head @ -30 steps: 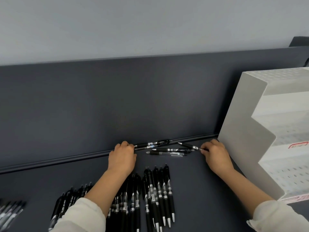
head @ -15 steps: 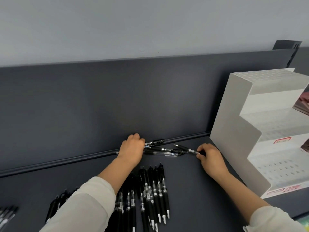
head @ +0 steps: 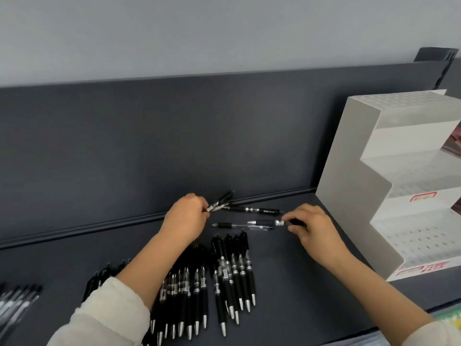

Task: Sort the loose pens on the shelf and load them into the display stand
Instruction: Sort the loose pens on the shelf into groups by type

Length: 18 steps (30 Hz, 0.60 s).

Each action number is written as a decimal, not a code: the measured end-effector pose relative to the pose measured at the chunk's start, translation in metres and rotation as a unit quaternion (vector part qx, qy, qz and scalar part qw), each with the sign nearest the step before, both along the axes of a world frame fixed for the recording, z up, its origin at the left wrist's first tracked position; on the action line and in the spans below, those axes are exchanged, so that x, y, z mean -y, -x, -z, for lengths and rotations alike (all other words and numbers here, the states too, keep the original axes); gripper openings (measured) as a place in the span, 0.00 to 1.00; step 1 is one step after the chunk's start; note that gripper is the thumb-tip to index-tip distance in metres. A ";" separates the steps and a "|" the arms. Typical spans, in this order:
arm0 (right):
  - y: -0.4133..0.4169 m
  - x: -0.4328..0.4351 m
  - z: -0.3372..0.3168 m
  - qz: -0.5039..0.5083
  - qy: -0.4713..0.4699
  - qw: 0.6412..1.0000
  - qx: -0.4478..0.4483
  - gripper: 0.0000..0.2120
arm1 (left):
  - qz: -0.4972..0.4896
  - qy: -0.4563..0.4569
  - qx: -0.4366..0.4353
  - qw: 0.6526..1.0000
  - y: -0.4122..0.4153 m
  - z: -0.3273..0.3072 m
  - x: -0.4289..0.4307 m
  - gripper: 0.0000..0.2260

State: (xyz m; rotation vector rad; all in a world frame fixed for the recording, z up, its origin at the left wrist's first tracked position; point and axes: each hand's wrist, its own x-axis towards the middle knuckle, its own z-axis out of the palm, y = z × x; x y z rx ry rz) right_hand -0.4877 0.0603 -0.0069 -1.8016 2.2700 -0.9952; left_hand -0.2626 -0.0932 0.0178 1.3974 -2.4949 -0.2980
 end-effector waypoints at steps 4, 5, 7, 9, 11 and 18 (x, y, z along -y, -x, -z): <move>-0.041 -0.004 -0.007 -0.086 0.079 0.986 -0.120 0.15 | -0.034 -0.108 -0.037 0.993 -0.040 -0.012 -0.047 0.09; -0.049 -0.003 -0.006 -0.103 0.079 0.981 -0.142 0.15 | -0.044 -0.112 -0.043 0.992 -0.048 -0.011 -0.061 0.09; -0.062 0.001 -0.001 -0.154 0.067 0.969 -0.178 0.18 | -0.057 -0.115 -0.055 0.990 -0.057 -0.007 -0.089 0.09; -0.071 0.007 0.008 -0.209 0.046 0.957 -0.195 0.22 | -0.050 -0.119 -0.064 0.990 -0.058 -0.001 -0.110 0.13; -0.078 0.011 0.015 -0.241 0.033 0.951 -0.191 0.23 | -0.030 -0.115 -0.071 0.990 -0.054 0.008 -0.123 0.20; -0.085 0.016 0.023 -0.230 0.016 0.971 -0.065 0.23 | -0.015 -0.049 -0.057 0.997 -0.048 0.028 -0.129 0.16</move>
